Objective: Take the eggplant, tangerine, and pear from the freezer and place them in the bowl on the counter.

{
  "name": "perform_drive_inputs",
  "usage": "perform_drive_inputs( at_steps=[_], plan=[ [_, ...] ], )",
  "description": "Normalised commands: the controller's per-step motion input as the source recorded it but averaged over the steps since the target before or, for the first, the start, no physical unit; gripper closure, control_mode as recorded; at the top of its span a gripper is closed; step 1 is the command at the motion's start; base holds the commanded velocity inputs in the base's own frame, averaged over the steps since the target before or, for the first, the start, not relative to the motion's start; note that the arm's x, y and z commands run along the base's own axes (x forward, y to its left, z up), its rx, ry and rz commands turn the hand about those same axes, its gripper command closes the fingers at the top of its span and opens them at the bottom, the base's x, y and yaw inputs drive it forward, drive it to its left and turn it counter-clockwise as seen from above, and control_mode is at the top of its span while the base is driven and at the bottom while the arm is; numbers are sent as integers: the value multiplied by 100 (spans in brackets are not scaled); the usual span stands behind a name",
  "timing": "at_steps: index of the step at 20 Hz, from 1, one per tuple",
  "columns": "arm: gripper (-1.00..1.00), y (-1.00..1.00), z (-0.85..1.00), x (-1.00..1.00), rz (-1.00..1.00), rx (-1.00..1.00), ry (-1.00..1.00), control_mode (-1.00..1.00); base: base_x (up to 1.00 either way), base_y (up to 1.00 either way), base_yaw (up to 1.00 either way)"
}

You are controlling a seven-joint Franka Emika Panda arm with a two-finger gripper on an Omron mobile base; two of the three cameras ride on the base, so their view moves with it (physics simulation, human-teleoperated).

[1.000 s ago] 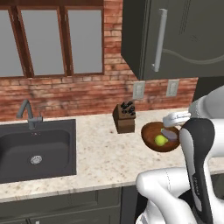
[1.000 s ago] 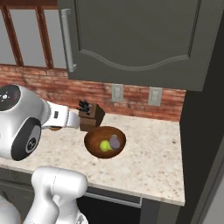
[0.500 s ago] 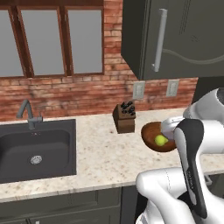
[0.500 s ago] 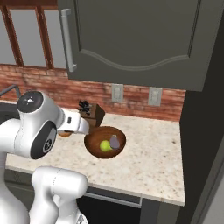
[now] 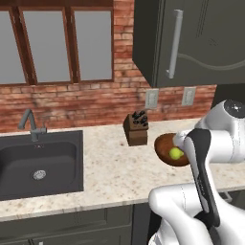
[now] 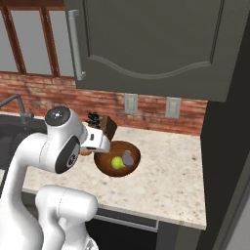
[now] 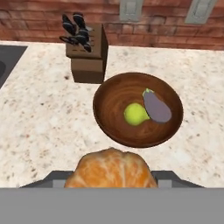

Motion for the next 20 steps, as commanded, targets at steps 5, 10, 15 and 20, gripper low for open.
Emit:
perform_drive_inputs(
  at_steps=[5, 10, 15, 20],
  plan=[
    [100, -8, -50, 28, 0, 0, 0, -100, 0, 0, 0],
    [100, 0, -38, 41, 0, 0, 3, -100, 0, 0, 0],
    [100, -2, -38, 36, 0, 0, 6, -100, 0, 0, 0],
    [100, -14, -31, 30, 0, 0, 8, -100, 0, 0, 0]
  ],
)
